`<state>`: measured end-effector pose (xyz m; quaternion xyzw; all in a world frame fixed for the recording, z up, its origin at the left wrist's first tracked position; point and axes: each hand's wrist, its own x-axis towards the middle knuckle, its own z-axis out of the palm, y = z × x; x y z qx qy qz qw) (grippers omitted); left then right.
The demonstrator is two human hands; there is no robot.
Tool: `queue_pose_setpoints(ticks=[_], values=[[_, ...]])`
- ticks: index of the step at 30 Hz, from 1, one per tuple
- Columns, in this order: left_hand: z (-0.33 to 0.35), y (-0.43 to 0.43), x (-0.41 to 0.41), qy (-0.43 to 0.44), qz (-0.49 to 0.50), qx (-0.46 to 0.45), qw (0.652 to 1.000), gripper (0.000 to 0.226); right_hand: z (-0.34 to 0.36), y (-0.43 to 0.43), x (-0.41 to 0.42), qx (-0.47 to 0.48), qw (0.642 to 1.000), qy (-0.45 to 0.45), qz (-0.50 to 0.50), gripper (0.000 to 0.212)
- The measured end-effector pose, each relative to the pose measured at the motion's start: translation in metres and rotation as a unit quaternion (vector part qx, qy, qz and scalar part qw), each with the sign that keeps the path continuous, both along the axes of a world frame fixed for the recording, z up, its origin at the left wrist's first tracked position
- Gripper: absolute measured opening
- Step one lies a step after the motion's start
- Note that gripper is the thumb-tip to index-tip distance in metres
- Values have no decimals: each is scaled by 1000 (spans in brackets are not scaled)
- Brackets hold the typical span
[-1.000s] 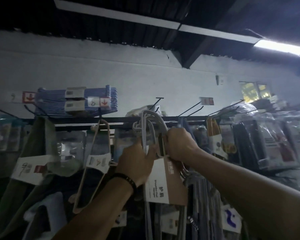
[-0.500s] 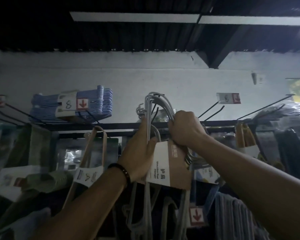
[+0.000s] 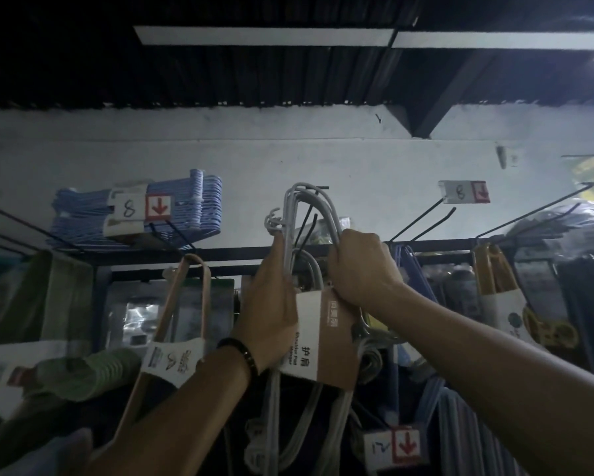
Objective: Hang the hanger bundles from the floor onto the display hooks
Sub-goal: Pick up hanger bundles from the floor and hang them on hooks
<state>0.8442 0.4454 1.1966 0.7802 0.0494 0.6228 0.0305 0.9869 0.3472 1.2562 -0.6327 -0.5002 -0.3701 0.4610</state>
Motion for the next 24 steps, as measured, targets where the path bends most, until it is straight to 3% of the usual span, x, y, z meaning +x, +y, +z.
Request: queue_pose_setpoints(ticks=[5, 10, 14, 17, 21, 24], values=[[-11, 13, 11, -4, -64, -65, 996, 74, -19, 19, 10, 42, 999, 4, 22, 17], [-11, 33, 16, 55, -59, -90, 993, 60, -18, 37, 22, -19, 999, 32, -1, 21], [-5, 27, 9, 127, 55, -78, 987, 63, -19, 58, 31, -75, 996, 38, -12, 10], [-16, 29, 1, 178, 117, -36, 976, 83, -22, 76, 32, -94, 995, 25, -28, 9], [-45, 42, -8, 288, 308, 5, 907, 100, -27, 102, 34, -114, 992, 35, -29, 10], [-62, 51, -13, 325, 340, -43, 881, 99, -30, 122, 36, -123, 990, 62, -30, 15]])
